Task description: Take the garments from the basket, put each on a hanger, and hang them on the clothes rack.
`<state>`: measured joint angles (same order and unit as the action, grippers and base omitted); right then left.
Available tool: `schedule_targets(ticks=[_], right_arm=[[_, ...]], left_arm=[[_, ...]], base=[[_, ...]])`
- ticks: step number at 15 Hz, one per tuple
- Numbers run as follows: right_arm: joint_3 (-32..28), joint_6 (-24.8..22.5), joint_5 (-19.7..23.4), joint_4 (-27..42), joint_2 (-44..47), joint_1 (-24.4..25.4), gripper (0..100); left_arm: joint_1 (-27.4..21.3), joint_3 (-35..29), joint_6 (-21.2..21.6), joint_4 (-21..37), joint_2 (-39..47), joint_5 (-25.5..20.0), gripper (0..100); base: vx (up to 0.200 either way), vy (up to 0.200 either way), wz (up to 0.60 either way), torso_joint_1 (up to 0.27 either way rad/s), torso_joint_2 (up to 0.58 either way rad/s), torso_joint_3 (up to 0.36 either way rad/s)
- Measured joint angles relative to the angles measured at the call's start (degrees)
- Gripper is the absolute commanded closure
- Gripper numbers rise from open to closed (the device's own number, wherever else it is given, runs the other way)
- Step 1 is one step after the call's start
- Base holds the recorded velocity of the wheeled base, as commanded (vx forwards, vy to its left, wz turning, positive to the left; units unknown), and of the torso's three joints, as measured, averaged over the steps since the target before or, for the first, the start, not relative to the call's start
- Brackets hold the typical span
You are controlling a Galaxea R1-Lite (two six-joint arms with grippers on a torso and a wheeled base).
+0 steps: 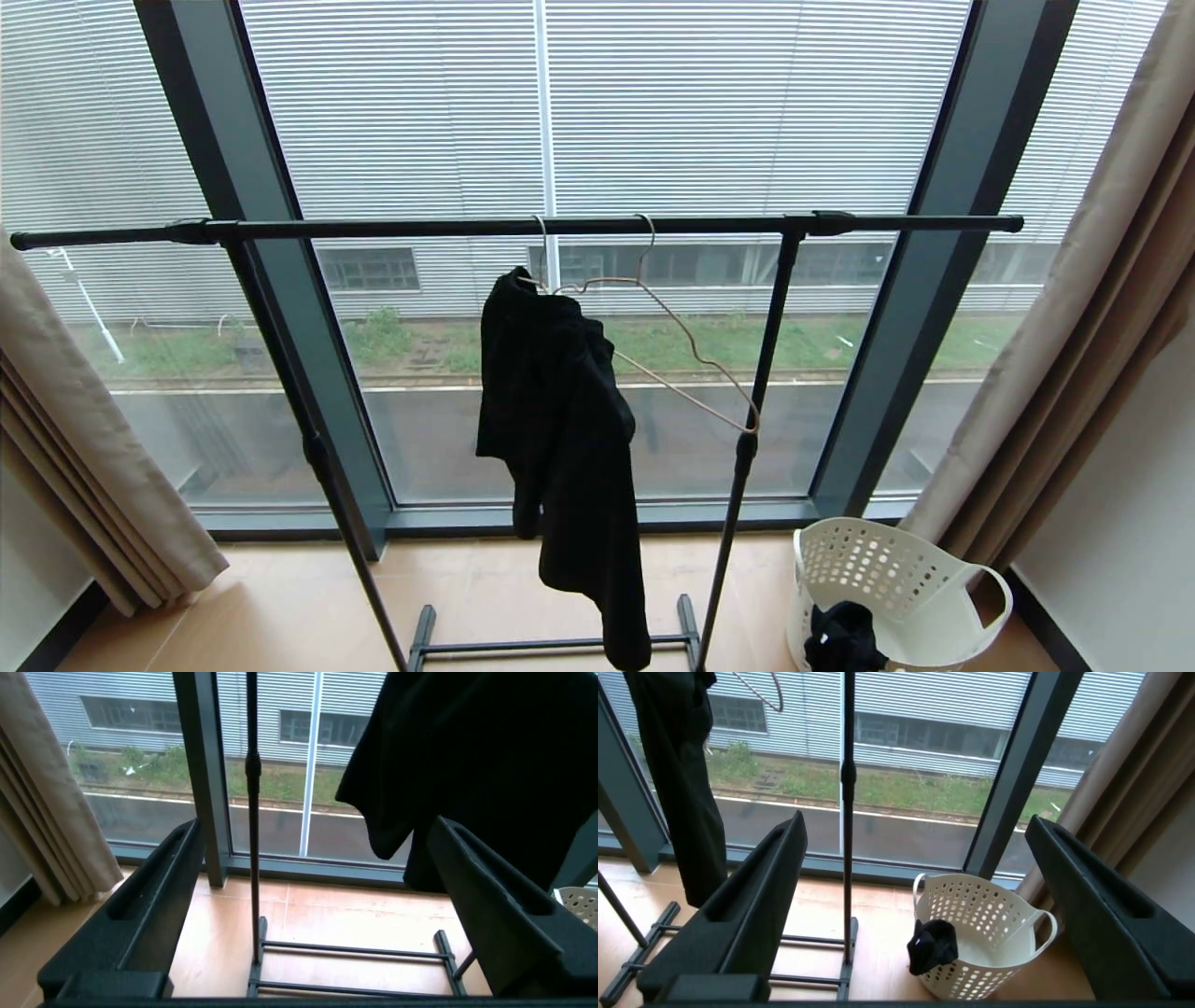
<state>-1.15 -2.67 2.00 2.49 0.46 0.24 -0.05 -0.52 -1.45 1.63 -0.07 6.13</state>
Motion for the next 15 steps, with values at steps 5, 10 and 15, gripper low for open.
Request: schedule_targets(ticks=[5,10,15], right_arm=[[0.0,0.0,0.0,0.0,0.0,0.0,0],[0.0,0.0,0.0,0.0,0.0,0.0,0],[0.0,0.0,0.0,0.1,0.0,0.0,0]], left_arm=[[0.0,0.0,0.0,0.0,0.0,0.0,0],[0.0,0.0,0.0,0.0,0.0,0.0,0],[0.0,0.0,0.0,-0.1,0.0,0.0,0]], base=[[0.0,0.0,0.0,-0.195,0.45,0.245],[0.0,0.0,0.0,-0.226,0.55,0.312],[0.0,0.0,0.0,-0.207,0.52,0.317]])
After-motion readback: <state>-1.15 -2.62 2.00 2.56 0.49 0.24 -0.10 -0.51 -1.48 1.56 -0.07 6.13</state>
